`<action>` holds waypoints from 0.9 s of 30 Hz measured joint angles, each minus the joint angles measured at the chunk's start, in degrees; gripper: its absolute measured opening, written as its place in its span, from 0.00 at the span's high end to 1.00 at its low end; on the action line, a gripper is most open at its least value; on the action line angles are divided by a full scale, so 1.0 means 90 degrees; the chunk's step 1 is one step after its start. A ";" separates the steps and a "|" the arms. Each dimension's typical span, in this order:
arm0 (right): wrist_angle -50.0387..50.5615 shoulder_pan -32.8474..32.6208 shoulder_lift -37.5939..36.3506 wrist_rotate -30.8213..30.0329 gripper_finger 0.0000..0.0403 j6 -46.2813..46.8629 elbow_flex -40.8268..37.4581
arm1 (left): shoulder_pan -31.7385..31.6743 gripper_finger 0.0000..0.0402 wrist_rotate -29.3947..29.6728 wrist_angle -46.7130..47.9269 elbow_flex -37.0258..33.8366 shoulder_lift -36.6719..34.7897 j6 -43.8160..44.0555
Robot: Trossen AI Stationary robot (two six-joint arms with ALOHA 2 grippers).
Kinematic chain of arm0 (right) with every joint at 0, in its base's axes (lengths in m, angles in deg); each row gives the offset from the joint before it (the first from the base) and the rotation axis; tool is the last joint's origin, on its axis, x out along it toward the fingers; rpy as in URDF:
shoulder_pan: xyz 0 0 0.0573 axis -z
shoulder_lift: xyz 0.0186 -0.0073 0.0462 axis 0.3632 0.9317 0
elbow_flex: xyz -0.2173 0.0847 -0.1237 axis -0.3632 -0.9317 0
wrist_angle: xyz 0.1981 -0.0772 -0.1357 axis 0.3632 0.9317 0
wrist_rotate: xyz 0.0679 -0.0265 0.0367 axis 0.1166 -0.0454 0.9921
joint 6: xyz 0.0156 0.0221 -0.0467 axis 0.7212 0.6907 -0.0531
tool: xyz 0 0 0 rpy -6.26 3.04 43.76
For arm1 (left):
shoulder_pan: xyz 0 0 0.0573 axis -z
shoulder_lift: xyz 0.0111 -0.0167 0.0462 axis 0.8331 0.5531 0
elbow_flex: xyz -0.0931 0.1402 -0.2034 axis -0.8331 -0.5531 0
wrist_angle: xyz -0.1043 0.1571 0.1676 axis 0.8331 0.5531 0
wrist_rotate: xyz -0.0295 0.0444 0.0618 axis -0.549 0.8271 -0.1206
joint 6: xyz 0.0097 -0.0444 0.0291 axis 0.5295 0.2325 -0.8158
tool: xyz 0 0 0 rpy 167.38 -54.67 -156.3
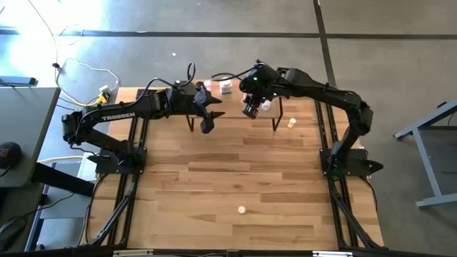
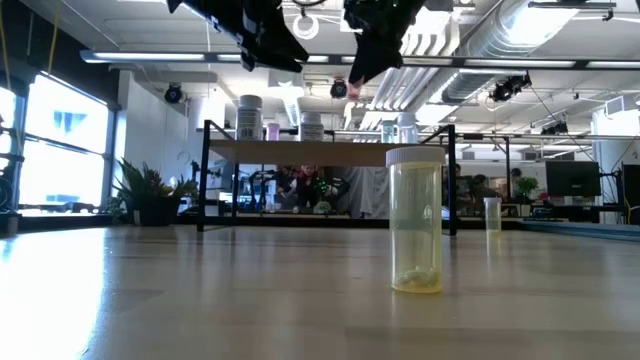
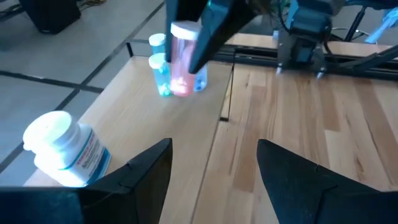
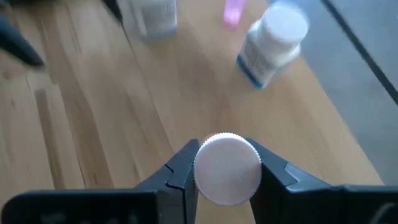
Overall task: Pick and place medicine bottles onto shelf by color
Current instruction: Put the red pill bottle on the shelf
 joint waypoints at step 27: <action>0.0631 0.0350 0.1060 0.0132 0.77 -0.0550 0.0221 | 0.0003 0.44 0.0022 0.0048 0.0000 0.0000 -0.0007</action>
